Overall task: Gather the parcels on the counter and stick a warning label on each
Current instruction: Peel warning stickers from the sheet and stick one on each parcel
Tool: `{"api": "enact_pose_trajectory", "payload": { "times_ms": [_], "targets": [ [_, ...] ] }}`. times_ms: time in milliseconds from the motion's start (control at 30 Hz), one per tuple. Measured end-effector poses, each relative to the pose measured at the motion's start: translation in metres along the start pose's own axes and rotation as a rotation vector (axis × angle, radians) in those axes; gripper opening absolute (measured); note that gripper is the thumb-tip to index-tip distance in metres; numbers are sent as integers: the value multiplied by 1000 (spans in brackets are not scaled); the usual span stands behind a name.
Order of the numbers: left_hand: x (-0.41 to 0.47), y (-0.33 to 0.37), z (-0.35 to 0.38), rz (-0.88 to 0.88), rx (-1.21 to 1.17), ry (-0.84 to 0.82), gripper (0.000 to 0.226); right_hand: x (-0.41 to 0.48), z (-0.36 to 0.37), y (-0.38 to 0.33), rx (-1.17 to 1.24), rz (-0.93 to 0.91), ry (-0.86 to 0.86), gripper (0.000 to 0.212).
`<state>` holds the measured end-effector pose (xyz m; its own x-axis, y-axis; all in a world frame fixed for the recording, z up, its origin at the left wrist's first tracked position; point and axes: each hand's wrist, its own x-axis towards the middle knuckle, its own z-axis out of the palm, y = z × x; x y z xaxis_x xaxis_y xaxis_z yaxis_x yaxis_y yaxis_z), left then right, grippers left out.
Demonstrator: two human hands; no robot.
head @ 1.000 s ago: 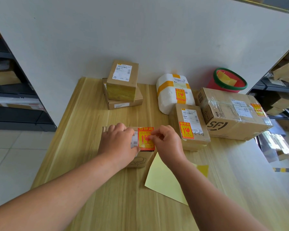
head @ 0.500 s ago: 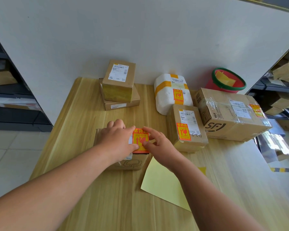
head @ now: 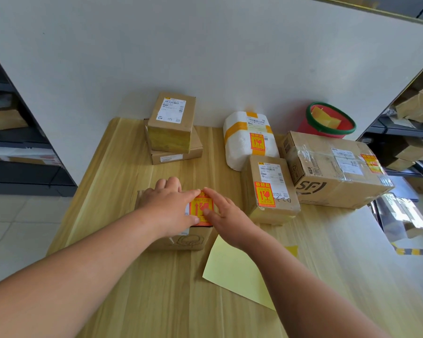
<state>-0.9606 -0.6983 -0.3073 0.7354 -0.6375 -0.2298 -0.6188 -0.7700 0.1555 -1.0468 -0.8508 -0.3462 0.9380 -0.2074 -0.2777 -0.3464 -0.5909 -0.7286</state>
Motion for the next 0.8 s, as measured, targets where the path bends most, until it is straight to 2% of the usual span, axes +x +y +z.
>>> {"api": "enact_pose_trajectory", "payload": {
  "times_ms": [267, 333, 400, 500, 800],
  "targets": [
    [-15, -3, 25, -1, 79, -25, 62, -15, 5, 1, -81, 5, -6, 55],
    [-17, -1, 23, 52, 96, 46, 61, -20, 5, -6, -250, -24, 94, 55],
    [-23, 0, 25, 134, 104, 128, 60, -26, 9, -12, -434, -130, 187, 57],
    [-33, -1, 33, 205, 142, 138, 59, -35, 22, -11, -593, -183, 164, 57],
    [-42, -10, 45, 261, 115, 178, 56, -50, 35, -3, -595, -160, 186, 58]
  ]
}}
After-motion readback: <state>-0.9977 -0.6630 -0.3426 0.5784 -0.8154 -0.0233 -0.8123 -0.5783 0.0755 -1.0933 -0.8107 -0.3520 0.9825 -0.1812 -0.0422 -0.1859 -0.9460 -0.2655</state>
